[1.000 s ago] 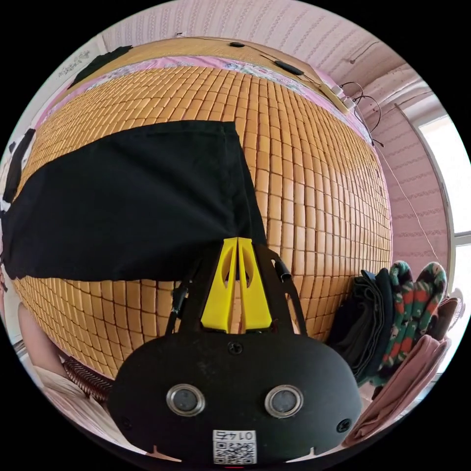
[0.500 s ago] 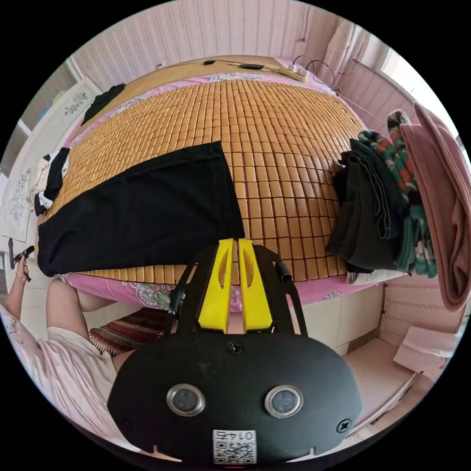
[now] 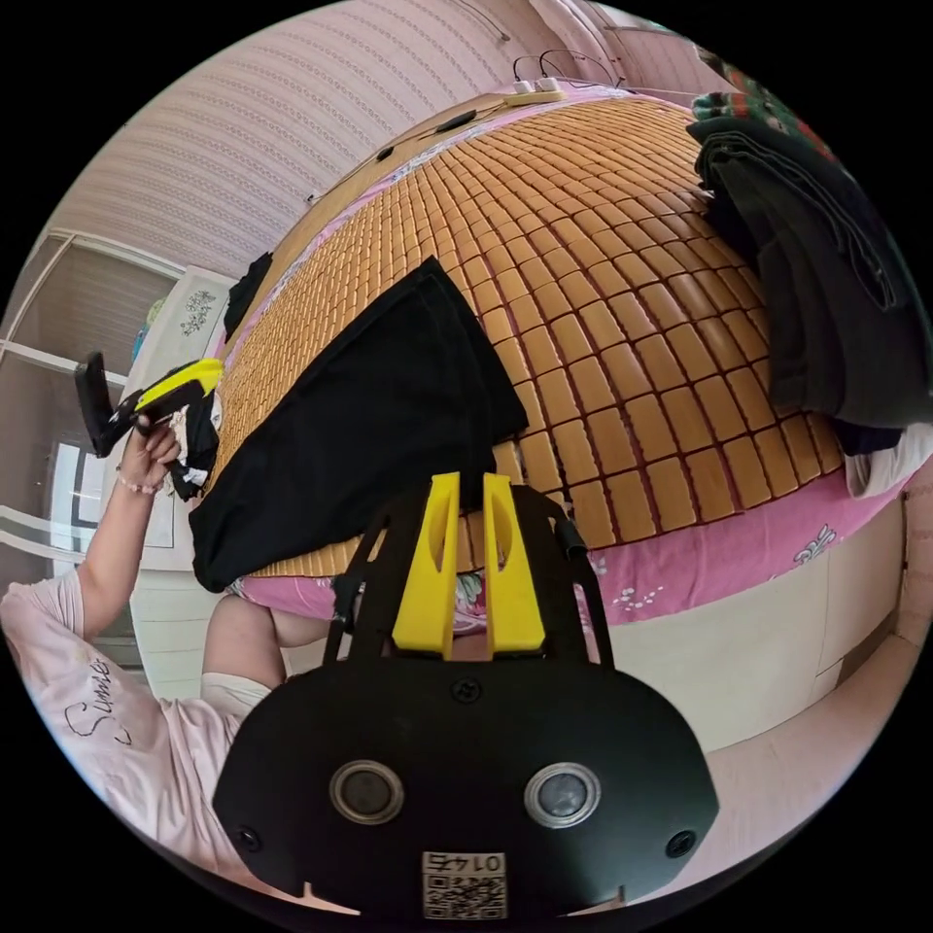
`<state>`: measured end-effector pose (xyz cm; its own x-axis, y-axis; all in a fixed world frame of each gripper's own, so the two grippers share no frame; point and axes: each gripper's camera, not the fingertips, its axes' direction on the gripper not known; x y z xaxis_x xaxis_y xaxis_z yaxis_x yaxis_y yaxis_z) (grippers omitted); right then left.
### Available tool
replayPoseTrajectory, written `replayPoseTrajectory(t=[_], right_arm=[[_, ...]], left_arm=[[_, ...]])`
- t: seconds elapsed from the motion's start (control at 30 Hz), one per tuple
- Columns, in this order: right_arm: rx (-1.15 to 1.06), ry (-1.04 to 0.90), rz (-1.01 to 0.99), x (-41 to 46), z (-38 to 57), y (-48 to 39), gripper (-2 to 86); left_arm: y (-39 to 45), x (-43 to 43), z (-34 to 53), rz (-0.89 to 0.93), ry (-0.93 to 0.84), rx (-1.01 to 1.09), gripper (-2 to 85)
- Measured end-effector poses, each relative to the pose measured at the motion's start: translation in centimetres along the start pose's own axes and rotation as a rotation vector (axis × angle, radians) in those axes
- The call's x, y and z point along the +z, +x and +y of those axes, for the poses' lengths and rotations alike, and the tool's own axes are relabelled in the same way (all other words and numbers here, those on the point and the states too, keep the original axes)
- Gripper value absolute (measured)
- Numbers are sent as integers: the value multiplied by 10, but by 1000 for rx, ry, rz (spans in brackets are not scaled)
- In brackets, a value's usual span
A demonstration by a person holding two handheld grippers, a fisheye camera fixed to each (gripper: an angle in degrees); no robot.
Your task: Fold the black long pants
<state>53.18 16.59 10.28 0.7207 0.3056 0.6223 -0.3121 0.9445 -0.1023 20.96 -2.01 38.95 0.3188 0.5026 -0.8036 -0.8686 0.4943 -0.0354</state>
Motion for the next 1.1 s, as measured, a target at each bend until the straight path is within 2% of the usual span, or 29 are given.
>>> replayPoseTrajectory(t=[0.07, 0.2, 0.27, 0.43, 0.57, 0.67, 0.8, 0.97, 1.1], right_arm=[[-5, 11, 5, -8, 3, 5, 21], [3, 43, -37, -27, 10, 23, 16], [7, 58, -68, -36, 12, 32, 18], [2, 118, -106, -68, 21, 58, 60], [-15, 162, -181, -83, 29, 73, 87], [0, 145, -224, -86, 31, 84, 100], [1, 100, -213, -91, 27, 89, 119], [0, 81, -267, -96, 20, 89, 107], [-28, 71, -164, -103, 8, 73, 89]], left_arm=[[22, 44, -49, -36, -70, 75, 67], [50, 99, -90, -149, -191, 179, 58], [56, 122, -100, -195, -277, 194, 14], [52, 83, -106, -90, -163, 164, -6], [59, 31, -98, -4, -64, 245, -9], [66, 8, -96, -48, -41, 289, -10], [71, -4, -98, -86, -36, 315, -10], [60, 15, -108, -134, -110, 263, -10], [53, 36, -113, -151, -155, 235, -10]])
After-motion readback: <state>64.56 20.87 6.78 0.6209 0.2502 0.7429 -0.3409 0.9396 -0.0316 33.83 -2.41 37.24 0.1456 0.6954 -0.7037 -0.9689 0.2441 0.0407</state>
